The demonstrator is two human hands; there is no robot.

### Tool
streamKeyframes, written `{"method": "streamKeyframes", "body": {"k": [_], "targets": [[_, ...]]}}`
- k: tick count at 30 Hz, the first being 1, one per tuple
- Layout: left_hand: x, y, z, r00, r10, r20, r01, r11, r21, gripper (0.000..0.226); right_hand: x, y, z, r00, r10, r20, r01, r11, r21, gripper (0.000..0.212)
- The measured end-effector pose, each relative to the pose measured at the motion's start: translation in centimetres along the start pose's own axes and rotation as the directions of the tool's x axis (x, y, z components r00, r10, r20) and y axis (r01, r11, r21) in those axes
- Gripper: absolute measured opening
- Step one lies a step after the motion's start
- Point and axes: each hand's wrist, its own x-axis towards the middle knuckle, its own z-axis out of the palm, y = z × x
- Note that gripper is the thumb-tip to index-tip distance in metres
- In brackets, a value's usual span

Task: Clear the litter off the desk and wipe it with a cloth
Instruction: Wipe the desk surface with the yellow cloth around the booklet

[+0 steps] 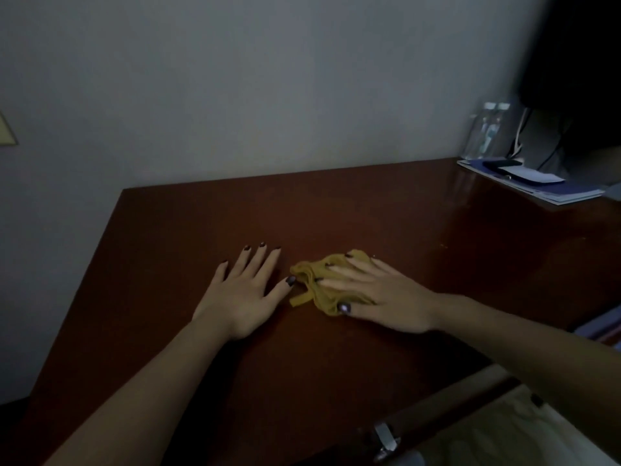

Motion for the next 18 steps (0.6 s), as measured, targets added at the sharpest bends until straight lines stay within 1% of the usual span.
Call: {"method": "streamKeyframes", "body": {"k": [4, 7, 9, 11, 14, 18], "targets": [[0.0, 0.1, 0.0, 1.000, -0.003, 0.010, 0.003, 1.000, 0.026, 0.073, 4.7, 2.6, -0.7, 0.987, 0.156, -0.046, -0.156, 0.988, 0.007, 0.052], [0.1, 0.1, -0.1, 1.000, -0.002, 0.028, 0.001, 1.000, 0.009, 0.075, 7.7, 4.1, -1.3, 0.958, 0.286, 0.000, -0.286, 0.958, 0.033, 0.053], [0.3, 0.1, -0.3, 1.000, -0.009, 0.018, 0.010, 1.000, -0.018, 0.079, 8.7, 4.5, -1.4, 0.946, 0.324, 0.025, -0.325, 0.945, 0.028, 0.053], [0.5, 0.1, -0.4, 1.000, -0.020, -0.002, 0.020, 0.999, -0.042, 0.077, 8.9, 4.5, -1.4, 0.947, 0.320, 0.028, -0.321, 0.947, 0.004, 0.054], [0.6, 0.1, -0.3, 0.998, -0.041, -0.051, 0.036, 0.995, -0.093, 0.066, 7.9, 3.9, -1.3, 0.957, 0.289, 0.037, -0.290, 0.957, 0.005, 0.057], [0.5, 0.2, -0.1, 0.996, -0.045, -0.076, 0.037, 0.995, -0.093, 0.063, 5.5, 1.8, -1.0, 0.976, 0.201, 0.078, -0.201, 0.979, -0.004, 0.060]]}}
